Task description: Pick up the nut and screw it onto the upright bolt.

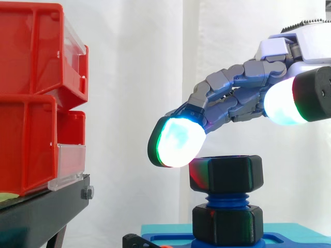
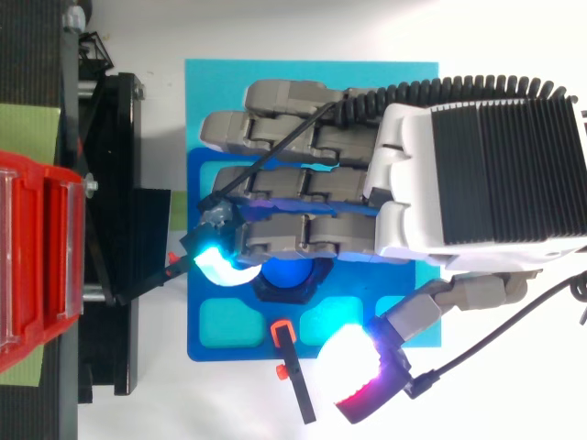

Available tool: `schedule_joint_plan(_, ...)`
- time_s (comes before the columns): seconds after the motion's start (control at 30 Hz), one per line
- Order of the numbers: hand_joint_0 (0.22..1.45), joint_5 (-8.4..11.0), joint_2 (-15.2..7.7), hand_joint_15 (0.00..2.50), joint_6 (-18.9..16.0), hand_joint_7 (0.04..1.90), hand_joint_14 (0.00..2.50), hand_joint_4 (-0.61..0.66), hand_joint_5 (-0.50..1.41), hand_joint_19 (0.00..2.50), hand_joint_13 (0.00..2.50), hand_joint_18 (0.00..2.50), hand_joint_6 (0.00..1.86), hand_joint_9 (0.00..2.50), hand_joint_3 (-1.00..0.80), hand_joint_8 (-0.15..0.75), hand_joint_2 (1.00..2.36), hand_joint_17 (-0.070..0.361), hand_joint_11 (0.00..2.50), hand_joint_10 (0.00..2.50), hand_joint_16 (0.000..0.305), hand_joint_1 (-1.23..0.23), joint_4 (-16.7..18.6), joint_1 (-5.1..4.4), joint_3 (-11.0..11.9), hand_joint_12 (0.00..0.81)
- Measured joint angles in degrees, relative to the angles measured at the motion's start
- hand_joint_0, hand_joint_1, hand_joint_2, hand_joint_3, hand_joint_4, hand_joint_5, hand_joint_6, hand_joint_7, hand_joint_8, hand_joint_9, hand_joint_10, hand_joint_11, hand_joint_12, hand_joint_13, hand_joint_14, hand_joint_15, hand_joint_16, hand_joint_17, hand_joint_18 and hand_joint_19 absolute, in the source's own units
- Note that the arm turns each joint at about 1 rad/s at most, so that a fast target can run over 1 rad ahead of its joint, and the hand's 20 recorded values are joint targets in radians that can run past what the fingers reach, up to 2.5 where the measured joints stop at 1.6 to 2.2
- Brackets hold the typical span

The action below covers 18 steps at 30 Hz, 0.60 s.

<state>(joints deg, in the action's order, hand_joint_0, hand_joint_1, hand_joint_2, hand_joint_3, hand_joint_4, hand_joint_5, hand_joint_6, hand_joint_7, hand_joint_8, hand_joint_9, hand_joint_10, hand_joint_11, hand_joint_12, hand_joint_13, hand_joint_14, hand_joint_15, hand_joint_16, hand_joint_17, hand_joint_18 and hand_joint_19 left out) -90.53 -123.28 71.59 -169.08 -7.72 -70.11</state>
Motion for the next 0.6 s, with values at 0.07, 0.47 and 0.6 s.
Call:
schedule_joint_plan(0.07,0.45,-0.02,0.0,0.00,0.0,0.79,0.00,0.19,-0.15,0.00,0.13,0.00,0.50,0.50,-0.50,0.266,1.00,0.121,0.00,0.00,0.054,-0.34,0.0,-0.01,0.0,0.387)
schedule_joint_plan(0.47,0.47,-0.27,0.0,0.00,0.0,0.90,0.00,0.23,-0.11,0.00,0.26,0.00,0.50,0.64,-0.50,0.282,1.00,0.102,0.00,0.00,0.045,-0.34,-0.1,0.55,0.0,0.365)
schedule_joint_plan(0.6,0.47,-0.42,0.0,0.00,0.0,0.96,0.00,0.26,-0.09,0.00,0.31,0.02,0.50,0.70,-0.50,0.286,1.00,0.095,0.00,0.00,0.042,-0.34,0.0,1.03,0.0,0.357)
